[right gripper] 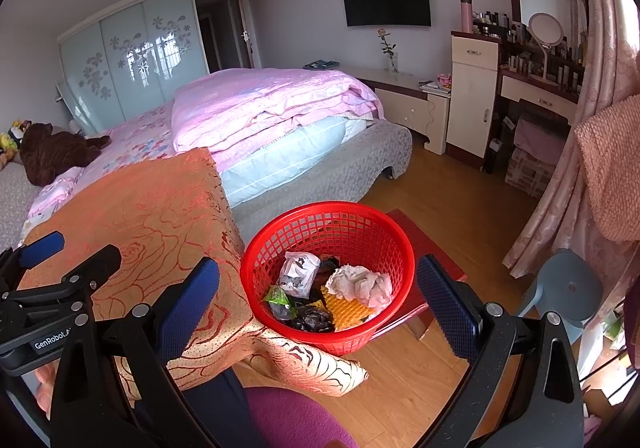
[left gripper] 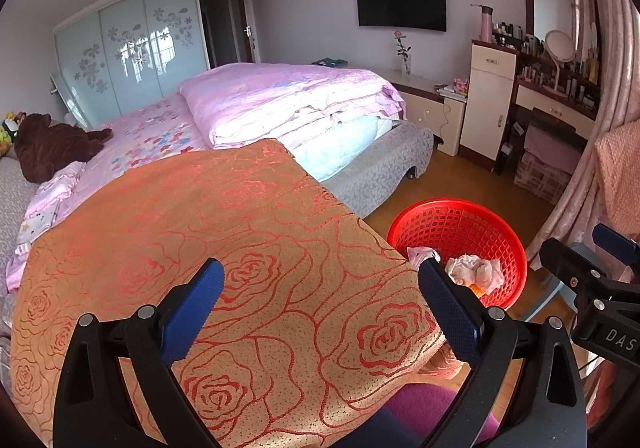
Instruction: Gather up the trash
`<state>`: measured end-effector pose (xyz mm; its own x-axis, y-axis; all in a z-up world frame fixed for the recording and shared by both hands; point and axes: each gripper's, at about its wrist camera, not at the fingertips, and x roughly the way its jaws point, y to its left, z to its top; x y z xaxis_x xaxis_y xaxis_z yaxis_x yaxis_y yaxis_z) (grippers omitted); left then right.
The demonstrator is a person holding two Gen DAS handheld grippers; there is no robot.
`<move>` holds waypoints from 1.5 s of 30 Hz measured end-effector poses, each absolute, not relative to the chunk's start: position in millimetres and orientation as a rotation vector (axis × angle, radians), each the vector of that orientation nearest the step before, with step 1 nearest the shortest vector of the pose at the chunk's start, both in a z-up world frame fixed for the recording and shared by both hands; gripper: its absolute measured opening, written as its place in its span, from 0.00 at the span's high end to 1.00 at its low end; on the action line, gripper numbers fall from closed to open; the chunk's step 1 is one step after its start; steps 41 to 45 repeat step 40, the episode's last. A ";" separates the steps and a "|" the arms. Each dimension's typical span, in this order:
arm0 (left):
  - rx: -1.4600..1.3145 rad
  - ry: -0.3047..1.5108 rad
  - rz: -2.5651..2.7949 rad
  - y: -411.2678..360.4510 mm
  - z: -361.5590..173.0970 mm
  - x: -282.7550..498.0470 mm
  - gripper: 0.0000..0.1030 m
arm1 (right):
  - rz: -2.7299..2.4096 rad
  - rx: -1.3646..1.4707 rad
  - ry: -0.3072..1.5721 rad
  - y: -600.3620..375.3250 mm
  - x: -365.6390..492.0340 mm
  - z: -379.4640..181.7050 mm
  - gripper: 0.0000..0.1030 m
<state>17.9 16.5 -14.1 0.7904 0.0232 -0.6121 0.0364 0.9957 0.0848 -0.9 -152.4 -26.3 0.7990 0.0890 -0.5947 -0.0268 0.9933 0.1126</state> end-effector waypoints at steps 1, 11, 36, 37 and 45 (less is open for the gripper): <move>0.096 0.660 -0.007 16.1 -13.0 18.4 0.09 | 0.063 0.100 0.642 -153.3 -0.5 -25.9 0.07; 0.094 0.659 -0.017 15.6 -8.6 18.8 0.09 | 0.063 0.101 0.644 -154.3 -0.1 -25.3 0.07; 0.047 0.649 -0.009 41.4 0.0 13.1 0.07 | 0.052 0.106 0.679 -144.8 1.5 -34.8 0.07; 0.032 0.651 0.021 56.2 0.6 12.2 0.07 | 0.068 0.096 0.689 -135.1 3.1 -37.2 0.07; 0.004 0.642 0.155 97.2 0.2 6.7 0.07 | 0.144 0.050 0.713 -106.2 11.2 -41.8 0.07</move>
